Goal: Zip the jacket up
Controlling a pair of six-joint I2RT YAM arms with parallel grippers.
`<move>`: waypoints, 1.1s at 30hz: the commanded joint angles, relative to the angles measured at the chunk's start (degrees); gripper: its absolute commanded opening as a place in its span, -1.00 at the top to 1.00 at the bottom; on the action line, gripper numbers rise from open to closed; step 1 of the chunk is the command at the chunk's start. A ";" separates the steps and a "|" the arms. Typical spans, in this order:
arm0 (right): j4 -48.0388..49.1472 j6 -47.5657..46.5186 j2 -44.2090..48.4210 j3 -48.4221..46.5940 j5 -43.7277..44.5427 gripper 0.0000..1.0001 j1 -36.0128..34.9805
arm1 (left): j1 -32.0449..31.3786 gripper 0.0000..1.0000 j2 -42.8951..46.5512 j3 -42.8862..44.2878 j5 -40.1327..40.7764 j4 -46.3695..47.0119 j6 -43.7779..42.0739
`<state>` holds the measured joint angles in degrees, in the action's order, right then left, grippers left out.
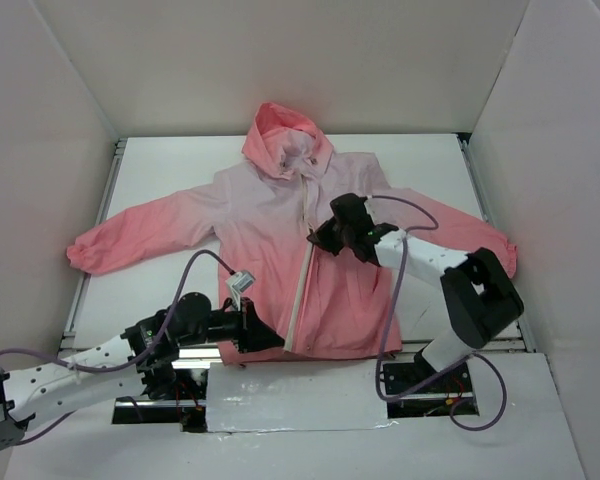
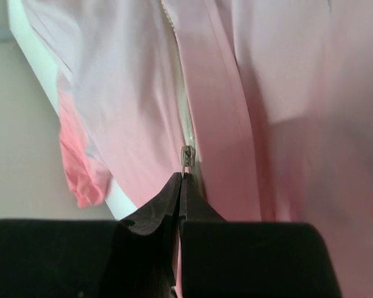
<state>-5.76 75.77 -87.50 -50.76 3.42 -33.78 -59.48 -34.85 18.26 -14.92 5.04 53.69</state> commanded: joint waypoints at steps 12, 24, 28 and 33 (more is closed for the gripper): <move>0.94 -16.35 -30.43 -42.37 -11.32 1.00 17.07 | -3.00 1.00 7.78 3.62 4.62 -18.20 5.11; -9.72 -18.55 -47.23 -85.81 -17.65 1.00 30.61 | -5.46 1.00 11.56 3.72 16.24 -36.51 15.47; -2.70 -18.73 -43.90 -77.85 -20.20 1.00 30.62 | -5.82 1.00 13.58 3.53 15.88 -36.58 17.06; -0.92 -17.41 -46.00 -79.14 -26.61 1.00 30.27 | -5.91 1.00 12.00 4.15 16.06 -39.49 18.29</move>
<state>-10.72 58.04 -133.25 -129.80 -17.17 0.19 -64.93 -22.28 21.30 3.46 -32.32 69.84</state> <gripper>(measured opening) 0.004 0.122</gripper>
